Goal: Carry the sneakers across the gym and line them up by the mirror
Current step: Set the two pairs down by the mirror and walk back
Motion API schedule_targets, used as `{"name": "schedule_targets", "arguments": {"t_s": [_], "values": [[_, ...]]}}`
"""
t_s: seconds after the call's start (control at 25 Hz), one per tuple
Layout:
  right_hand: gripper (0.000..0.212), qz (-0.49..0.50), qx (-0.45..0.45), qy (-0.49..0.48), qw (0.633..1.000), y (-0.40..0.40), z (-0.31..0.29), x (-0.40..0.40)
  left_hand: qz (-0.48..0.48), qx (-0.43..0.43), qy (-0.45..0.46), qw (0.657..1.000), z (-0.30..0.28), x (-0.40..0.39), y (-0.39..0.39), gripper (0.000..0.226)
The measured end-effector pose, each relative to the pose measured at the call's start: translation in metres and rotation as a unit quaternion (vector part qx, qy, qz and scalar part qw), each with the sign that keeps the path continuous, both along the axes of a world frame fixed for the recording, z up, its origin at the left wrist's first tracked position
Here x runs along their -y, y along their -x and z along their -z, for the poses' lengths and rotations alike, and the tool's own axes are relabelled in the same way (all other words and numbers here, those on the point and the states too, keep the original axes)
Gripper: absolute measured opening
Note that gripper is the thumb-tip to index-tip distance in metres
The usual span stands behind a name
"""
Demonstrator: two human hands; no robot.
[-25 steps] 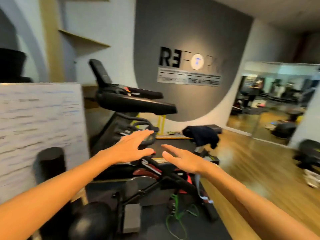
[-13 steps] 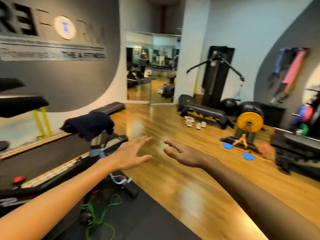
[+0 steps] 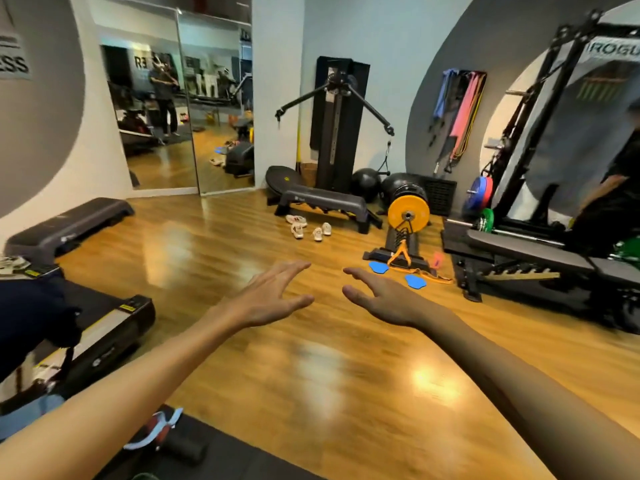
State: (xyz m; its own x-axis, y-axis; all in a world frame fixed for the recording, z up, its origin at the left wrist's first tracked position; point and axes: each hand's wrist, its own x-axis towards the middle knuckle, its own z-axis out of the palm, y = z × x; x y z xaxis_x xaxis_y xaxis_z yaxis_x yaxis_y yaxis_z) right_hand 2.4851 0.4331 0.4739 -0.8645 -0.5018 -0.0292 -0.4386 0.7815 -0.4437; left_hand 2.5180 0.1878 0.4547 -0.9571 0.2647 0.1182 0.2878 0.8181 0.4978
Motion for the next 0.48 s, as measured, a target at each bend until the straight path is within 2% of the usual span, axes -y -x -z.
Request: {"name": "schedule_targets", "arguments": {"t_s": [0.28, 0.48], "values": [[0.072, 0.001, -0.005, -0.006, 1.000, 0.212, 0.035, 0.009, -0.015, -0.009, 0.014, 1.000, 0.033, 0.017, 0.206, 0.066], [0.074, -0.018, 0.001, -0.014, 1.000, 0.366, 0.028, 0.022, -0.037, 0.001, 0.015, 0.999, 0.023, 0.041, 0.344, 0.066]]}}
